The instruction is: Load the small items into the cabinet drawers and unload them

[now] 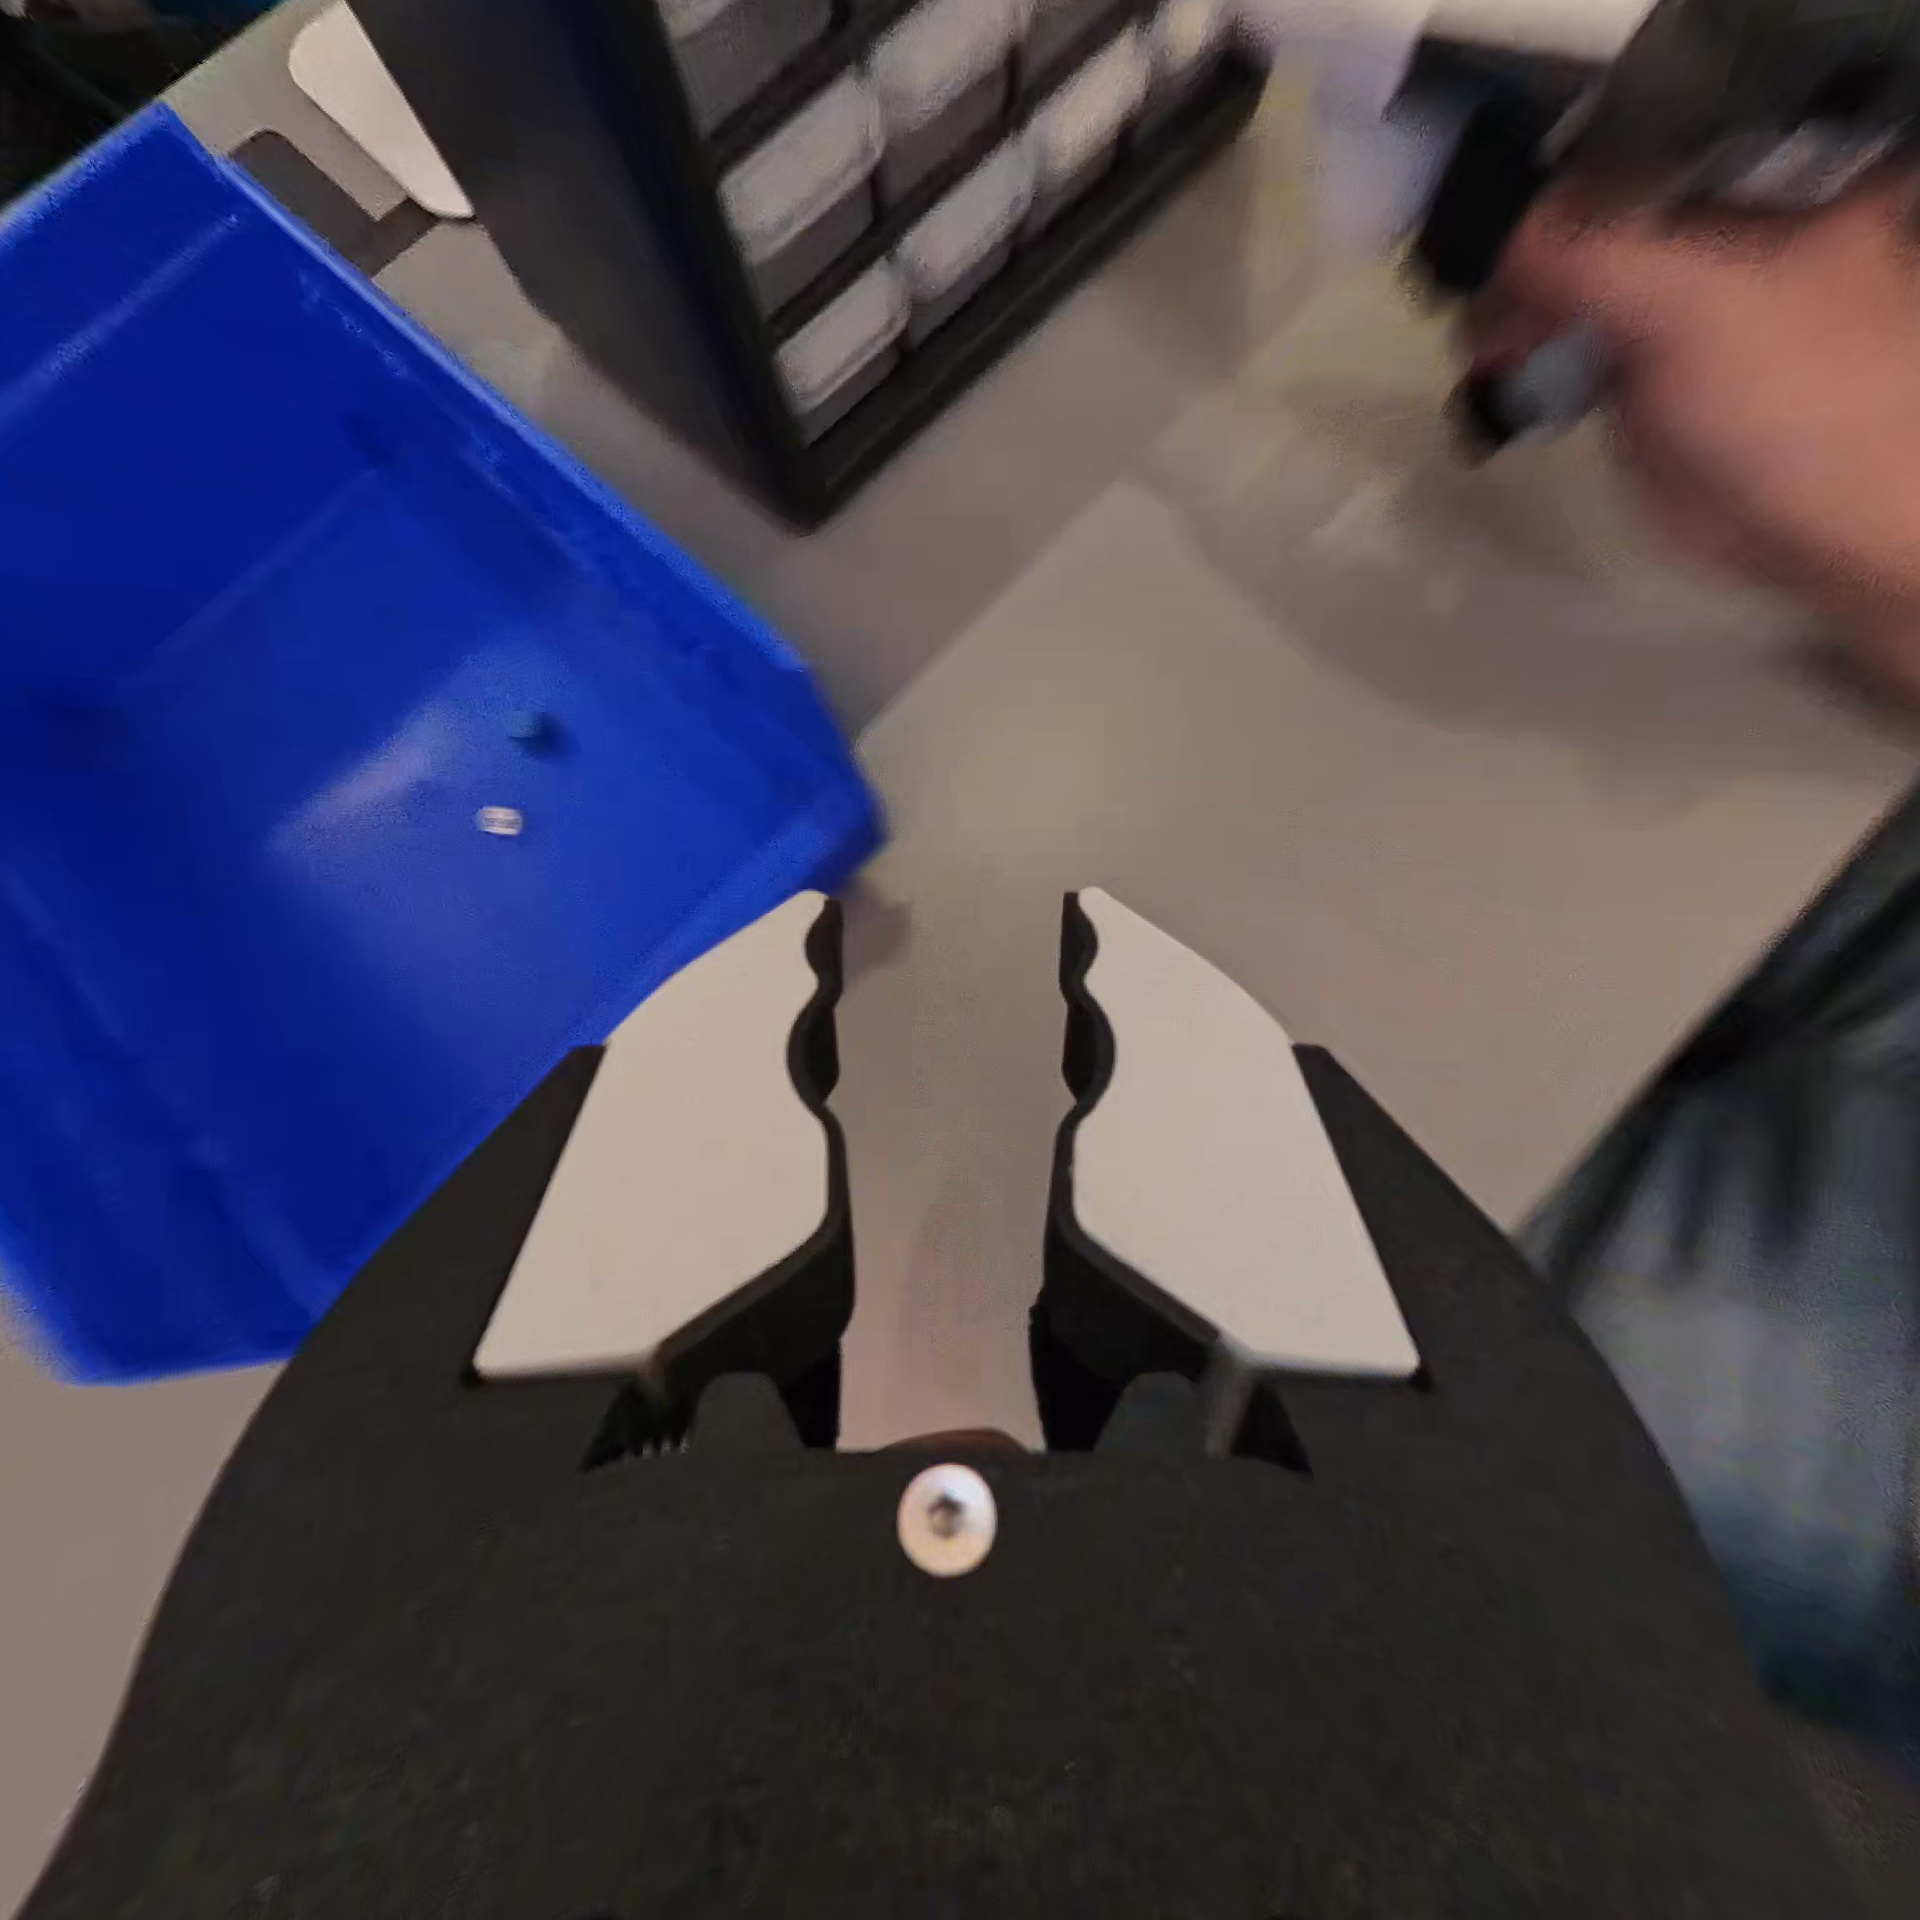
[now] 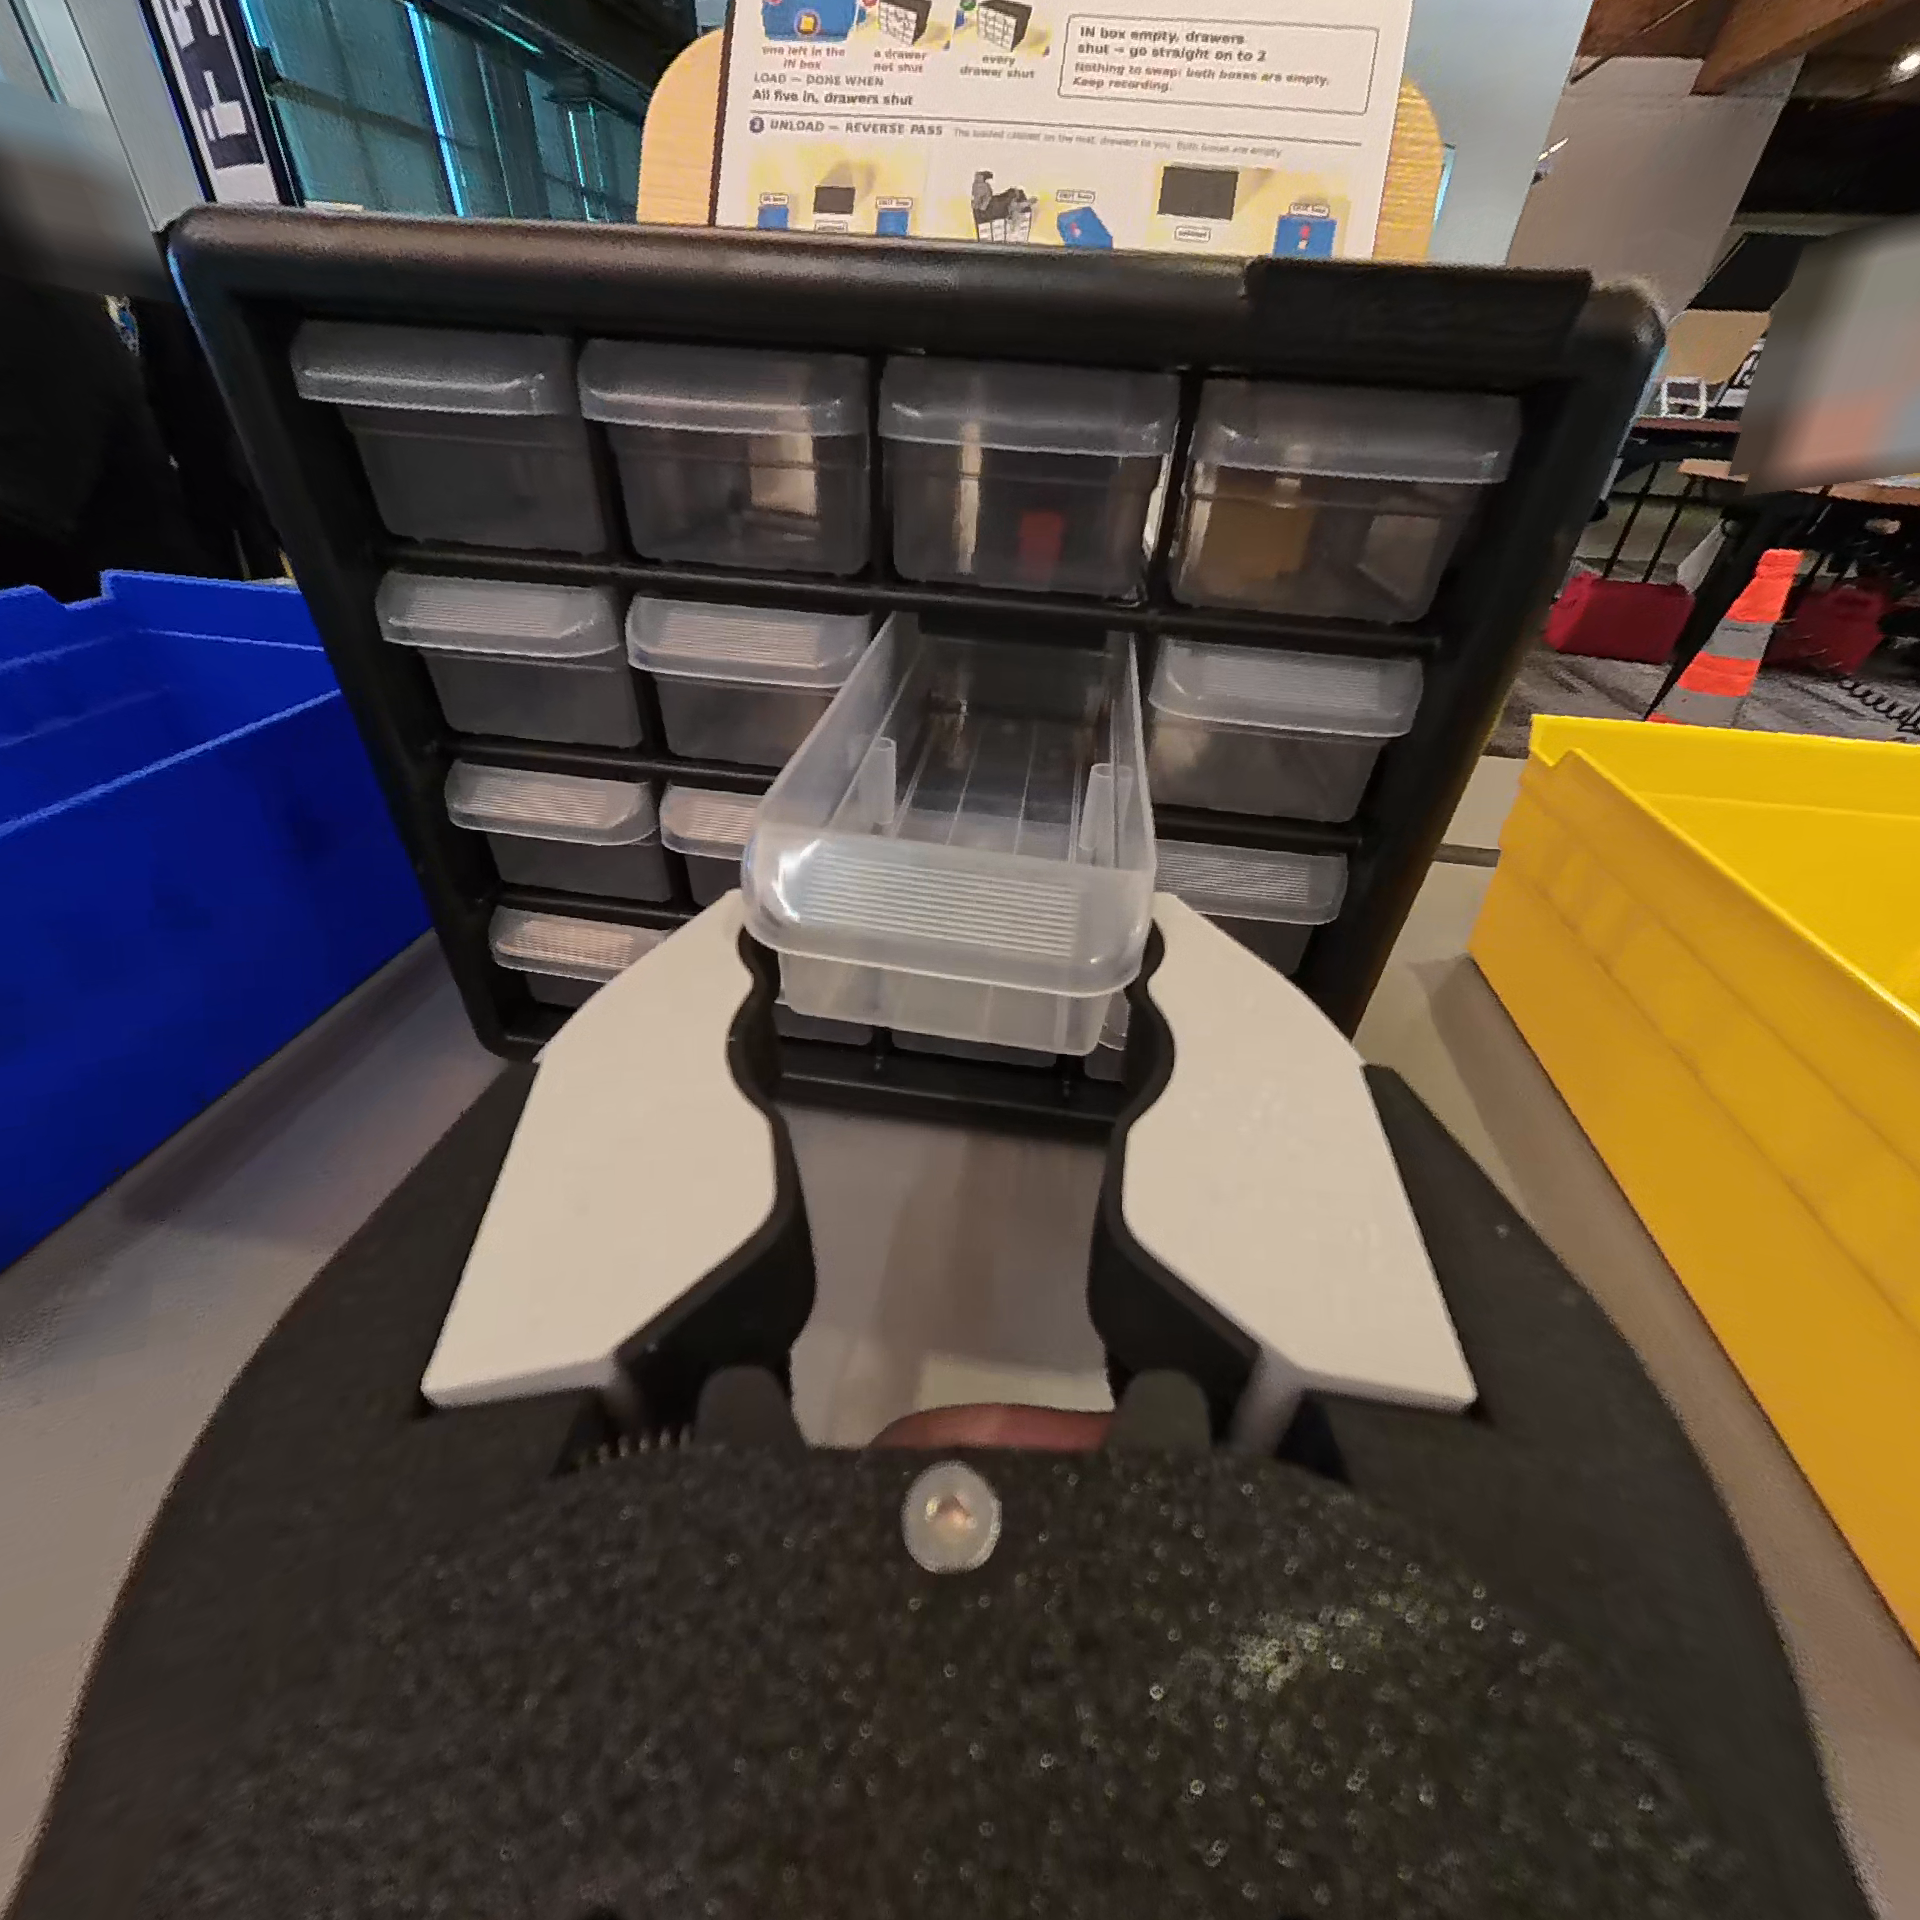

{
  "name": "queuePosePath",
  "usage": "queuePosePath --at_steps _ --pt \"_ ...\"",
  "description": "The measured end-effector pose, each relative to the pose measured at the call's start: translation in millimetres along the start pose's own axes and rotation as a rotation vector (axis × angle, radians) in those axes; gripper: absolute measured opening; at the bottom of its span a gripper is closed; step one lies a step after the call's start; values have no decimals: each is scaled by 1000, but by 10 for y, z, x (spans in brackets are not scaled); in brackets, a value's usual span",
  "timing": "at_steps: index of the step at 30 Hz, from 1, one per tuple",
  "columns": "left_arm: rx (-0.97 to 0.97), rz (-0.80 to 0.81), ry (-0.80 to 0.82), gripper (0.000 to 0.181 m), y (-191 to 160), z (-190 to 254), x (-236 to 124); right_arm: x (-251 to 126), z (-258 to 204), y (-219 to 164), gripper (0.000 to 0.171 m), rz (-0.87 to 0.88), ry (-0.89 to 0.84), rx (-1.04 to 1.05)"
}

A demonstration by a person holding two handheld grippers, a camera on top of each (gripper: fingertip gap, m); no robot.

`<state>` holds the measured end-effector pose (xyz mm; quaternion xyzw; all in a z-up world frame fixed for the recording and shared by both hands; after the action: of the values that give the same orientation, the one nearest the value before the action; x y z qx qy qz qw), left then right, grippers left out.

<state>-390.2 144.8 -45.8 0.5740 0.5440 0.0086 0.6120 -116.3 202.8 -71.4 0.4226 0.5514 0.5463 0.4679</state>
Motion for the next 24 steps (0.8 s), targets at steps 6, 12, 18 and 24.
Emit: queuePosePath --at_steps 6,12,18,24 --pt "354 -254 6 36 71 -868 859 0 -3 2 64 -2 5 -2" --pt "504 -401 -26 28 -45 -1224 1566 -5 -6 11 64 -2 13 1" --pt "558 -511 -81 26 -193 -1220 1797 -7 -1 13 63 -2 18 9" --pt "502 -552 -123 24 -252 -1252 1795 -6 -9 16 63 -2 22 14"
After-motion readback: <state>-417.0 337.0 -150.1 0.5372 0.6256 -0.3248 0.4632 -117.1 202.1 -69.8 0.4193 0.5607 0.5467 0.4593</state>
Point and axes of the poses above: each gripper's, where its closed fingertips meet, x out along the fingers, y out of its top, z = x × y across the jaws, the point moved 4 cm from there along -x, back along the fingers, and after that the axes turned 14 degrees about y, right-handed, at the moved point
